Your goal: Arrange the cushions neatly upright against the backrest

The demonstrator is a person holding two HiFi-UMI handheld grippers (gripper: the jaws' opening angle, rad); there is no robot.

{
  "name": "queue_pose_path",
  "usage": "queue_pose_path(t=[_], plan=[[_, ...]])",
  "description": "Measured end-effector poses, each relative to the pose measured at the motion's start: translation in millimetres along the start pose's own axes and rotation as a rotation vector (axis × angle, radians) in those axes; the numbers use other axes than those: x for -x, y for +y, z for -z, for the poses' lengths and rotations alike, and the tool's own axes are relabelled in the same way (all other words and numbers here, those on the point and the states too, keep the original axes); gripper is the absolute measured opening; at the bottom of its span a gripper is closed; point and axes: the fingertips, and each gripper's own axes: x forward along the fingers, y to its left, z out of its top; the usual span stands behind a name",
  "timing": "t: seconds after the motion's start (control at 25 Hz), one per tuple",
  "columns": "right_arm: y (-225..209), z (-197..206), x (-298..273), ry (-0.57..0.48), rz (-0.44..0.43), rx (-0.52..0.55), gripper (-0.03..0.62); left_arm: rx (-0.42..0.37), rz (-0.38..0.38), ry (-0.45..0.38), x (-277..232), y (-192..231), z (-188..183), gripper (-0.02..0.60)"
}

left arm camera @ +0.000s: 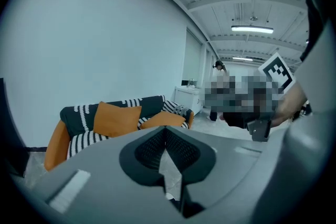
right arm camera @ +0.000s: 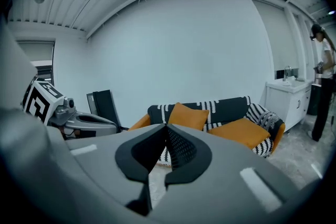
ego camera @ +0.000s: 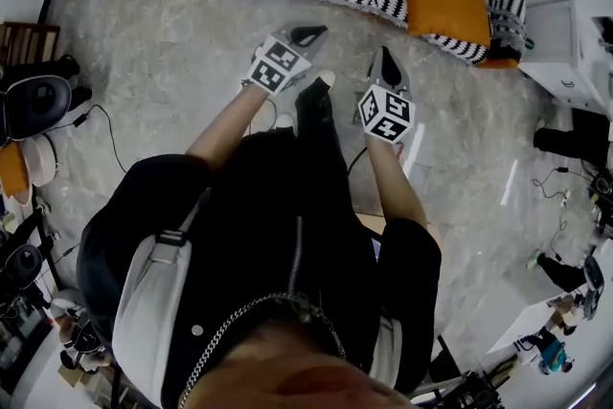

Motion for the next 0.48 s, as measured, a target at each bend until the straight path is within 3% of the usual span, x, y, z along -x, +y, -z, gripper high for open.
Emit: queue_pose_path(t=[0.48], plan=[[-38, -67, -153, 0.001, -0.057, -0.036, 0.003, -0.026, -0.016, 0.045, -96, 85, -61, 0.011]])
